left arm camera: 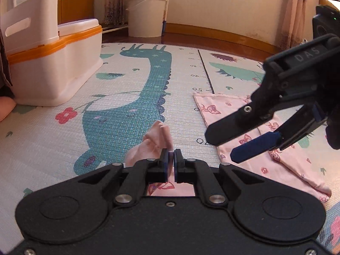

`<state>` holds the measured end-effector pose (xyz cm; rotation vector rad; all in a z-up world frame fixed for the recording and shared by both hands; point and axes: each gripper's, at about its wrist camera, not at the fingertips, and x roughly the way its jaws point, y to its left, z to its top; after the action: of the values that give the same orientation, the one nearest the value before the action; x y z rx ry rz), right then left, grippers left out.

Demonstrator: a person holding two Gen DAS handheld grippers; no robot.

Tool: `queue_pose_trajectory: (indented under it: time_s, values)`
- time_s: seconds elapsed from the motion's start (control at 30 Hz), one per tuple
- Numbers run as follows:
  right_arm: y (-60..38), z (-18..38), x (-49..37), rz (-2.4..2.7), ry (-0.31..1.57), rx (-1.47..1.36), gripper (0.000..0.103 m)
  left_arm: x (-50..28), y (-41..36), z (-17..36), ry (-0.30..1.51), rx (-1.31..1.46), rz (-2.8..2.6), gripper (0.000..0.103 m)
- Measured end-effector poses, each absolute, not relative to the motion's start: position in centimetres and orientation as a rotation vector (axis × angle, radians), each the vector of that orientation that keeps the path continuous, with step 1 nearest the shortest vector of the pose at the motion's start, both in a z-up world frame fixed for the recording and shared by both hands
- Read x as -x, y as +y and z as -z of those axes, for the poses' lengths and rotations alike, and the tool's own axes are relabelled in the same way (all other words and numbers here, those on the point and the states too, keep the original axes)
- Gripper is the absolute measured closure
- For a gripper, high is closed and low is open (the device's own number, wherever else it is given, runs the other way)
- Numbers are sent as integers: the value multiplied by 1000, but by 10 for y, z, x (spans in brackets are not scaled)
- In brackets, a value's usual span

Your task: Fold clothes

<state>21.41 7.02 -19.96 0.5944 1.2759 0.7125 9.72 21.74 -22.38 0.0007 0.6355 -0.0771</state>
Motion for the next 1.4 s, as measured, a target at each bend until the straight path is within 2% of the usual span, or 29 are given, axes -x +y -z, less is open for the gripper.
queue_pose_trajectory:
  time_s: [0.27,0.33,0.4,0.43,0.57,0.6,0.7,0.77,0.8,0.83,0.9,1.0,1.3,1.37,1.4]
  values:
    - [69,222,-224,-641,1319,-724,41,-88,151,227,574,-357,168,100]
    - [68,223,-224,-636,1318,-721,48,-83,139,228,546,-435,181,100]
    - [65,223,-224,-639,1308,-712,64,-79,130,229,522,-488,189,100]
    - [63,222,-224,-643,1301,-707,67,-77,127,229,514,-500,191,100]
    - [55,217,-227,-676,1266,-661,91,-75,125,225,496,-493,192,100]
    - [53,215,-228,-686,1256,-651,93,-74,126,224,495,-480,193,100]
    - [45,204,-233,-720,1213,-633,94,-72,130,221,493,-443,199,98]
    - [37,192,-240,-736,1177,-621,93,-70,132,218,491,-418,202,81]
    - [31,185,-245,-742,1157,-621,94,-68,135,217,491,-395,196,63]
    - [24,178,-250,-744,1136,-619,94,-67,139,216,494,-366,191,50]
    - [12,163,-260,-749,1095,-614,94,-68,146,216,530,-294,199,48]
    - [-8,144,-271,-756,1049,-613,94,-67,150,220,600,-173,232,41]
    - [-66,103,-263,-830,964,-566,93,-67,126,242,743,-103,331,41]
    - [-79,101,-258,-831,962,-547,94,-65,119,245,753,-132,351,43]
    - [-87,101,-255,-827,961,-533,94,-63,116,246,755,-148,360,51]
